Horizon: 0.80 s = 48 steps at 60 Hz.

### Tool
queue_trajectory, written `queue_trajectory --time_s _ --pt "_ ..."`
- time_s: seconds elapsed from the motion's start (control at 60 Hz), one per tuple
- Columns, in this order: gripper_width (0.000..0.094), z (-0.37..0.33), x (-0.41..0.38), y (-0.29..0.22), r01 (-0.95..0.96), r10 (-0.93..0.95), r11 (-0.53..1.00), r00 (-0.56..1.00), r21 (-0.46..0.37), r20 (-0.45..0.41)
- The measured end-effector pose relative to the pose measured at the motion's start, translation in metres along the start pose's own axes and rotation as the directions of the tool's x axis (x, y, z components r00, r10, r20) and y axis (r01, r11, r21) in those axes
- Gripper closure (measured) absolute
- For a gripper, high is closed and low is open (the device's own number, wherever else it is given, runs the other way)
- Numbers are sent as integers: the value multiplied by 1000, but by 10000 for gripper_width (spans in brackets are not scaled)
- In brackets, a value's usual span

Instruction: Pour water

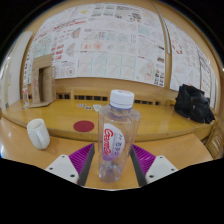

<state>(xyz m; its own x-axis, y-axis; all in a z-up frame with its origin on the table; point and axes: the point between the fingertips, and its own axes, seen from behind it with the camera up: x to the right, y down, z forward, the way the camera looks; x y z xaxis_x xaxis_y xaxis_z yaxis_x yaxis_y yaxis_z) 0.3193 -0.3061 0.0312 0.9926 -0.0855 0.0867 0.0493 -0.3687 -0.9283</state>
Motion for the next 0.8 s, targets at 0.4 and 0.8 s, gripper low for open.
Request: queue_trajectory --time_s 0.4,0.8 --pt "584 2 16 -33 136 -127 989 981 55 -146" --pt "584 -19 -46 -244 959 -816 263 163 -105 -555"
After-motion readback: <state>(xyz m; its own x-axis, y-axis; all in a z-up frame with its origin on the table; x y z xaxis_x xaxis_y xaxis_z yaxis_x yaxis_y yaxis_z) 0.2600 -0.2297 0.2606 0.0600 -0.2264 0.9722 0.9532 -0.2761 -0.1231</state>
